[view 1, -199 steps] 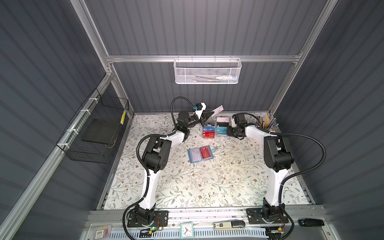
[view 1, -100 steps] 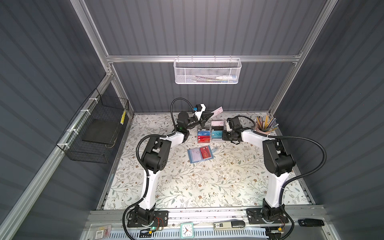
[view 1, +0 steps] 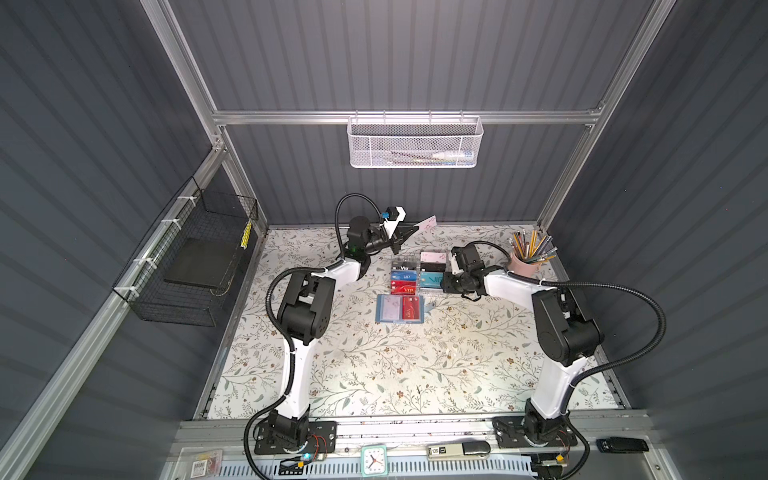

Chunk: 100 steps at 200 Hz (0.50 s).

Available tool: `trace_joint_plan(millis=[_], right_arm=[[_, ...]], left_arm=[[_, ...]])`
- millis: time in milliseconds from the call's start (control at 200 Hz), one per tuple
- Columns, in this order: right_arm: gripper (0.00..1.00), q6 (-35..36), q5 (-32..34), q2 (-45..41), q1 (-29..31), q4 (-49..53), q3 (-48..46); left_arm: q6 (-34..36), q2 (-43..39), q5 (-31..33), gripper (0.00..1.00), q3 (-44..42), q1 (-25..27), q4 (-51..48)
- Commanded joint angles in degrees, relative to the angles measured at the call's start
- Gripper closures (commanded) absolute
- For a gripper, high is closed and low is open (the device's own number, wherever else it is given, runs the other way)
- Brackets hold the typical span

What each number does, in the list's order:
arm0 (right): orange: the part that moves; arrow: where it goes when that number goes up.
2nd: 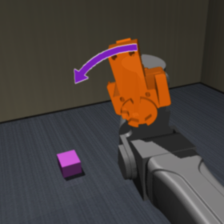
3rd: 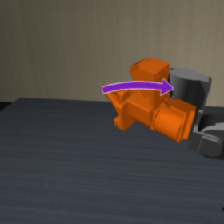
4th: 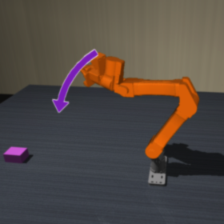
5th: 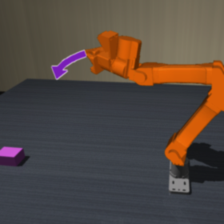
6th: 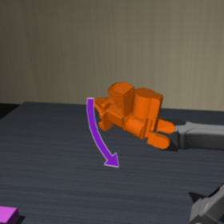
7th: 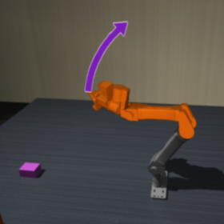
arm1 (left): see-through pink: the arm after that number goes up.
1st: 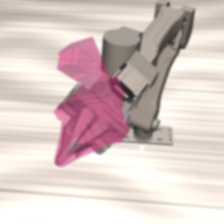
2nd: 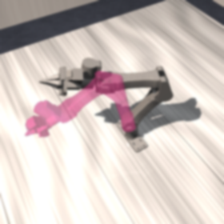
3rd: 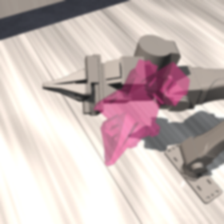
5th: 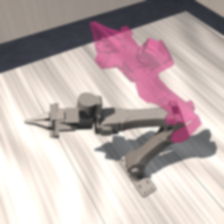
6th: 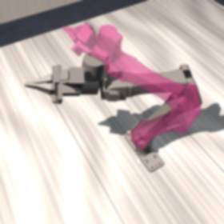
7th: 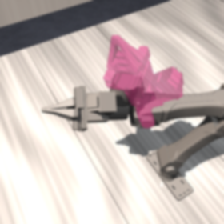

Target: Take the credit cards out of the card holder

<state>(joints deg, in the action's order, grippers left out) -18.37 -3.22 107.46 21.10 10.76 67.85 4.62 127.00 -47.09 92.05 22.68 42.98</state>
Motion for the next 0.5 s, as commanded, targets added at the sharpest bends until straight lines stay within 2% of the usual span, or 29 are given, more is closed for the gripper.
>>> trace_joint_plan(millis=[0, 125, 175, 495], right_arm=[[0.53, 0.57, 0.08, -2.73, -0.14, 3.35, -0.95], [0.43, 0.45, 0.3, -6.62, -0.6, 3.83, -2.33], [0.41, 0.27, 0.16, -8.34, -0.94, 3.75, -3.1], [0.01, -2.35, -1.15, -19.81, -4.76, 2.95, -10.68]], left_arm=[[13.39, -0.61, -3.49, 1.0, 3.88, 0.26, -16.74], [21.29, -0.62, -4.23, 1.0, 6.5, 0.26, -26.04], [21.81, -0.62, -5.02, 1.0, 6.65, 0.25, -26.02], [23.26, 1.32, -9.03, 1.0, 8.72, 0.56, -27.72]])
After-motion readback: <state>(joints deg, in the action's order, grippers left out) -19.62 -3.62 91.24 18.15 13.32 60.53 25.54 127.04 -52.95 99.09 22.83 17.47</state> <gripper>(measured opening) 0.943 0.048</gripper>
